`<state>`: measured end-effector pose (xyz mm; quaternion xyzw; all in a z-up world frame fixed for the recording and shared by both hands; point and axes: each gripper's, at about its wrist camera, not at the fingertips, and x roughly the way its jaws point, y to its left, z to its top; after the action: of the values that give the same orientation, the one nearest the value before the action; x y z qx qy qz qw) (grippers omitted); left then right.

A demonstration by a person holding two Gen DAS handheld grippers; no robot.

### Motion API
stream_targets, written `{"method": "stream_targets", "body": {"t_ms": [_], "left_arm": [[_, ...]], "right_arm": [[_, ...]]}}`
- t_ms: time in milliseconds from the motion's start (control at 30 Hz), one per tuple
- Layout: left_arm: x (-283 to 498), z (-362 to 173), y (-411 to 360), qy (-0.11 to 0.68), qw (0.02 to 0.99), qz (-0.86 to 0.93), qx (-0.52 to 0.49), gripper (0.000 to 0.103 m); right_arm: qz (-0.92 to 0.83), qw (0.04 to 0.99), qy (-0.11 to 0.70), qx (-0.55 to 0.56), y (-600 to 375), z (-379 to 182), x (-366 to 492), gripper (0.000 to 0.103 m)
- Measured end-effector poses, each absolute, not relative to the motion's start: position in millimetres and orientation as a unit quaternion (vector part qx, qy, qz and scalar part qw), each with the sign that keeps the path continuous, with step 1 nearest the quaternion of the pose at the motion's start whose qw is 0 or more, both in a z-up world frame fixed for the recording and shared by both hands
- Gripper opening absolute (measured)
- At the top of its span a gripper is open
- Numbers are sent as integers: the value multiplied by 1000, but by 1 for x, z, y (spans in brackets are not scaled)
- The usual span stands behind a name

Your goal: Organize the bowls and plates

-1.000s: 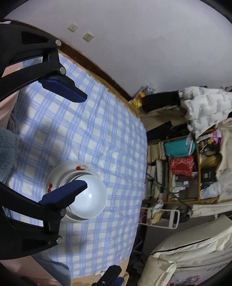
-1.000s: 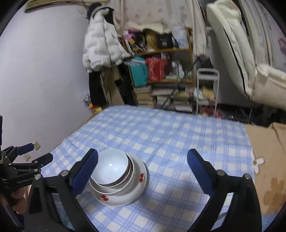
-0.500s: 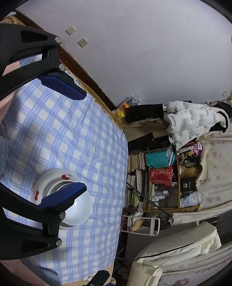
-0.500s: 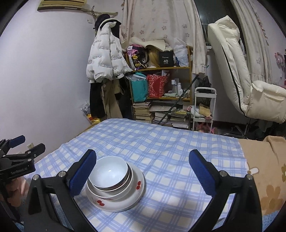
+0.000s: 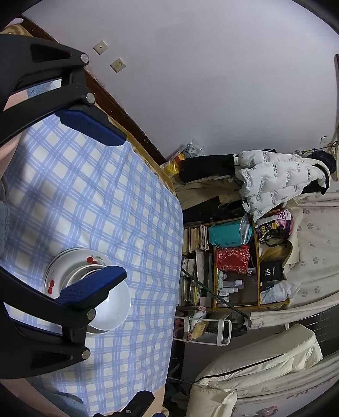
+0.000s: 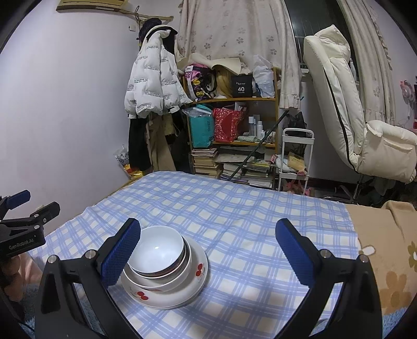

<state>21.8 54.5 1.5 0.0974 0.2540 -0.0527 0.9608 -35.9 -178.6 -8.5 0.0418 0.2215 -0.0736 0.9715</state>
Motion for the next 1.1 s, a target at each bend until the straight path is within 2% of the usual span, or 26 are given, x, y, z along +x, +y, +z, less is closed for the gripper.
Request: {"method": "stream_targets", "body": {"t_ms": [1100], "left_arm": [[21,0,54,258,959,-53,104,92]], "right_arm": [[-73,971,222,41,-178,-8,-36,103]]}}
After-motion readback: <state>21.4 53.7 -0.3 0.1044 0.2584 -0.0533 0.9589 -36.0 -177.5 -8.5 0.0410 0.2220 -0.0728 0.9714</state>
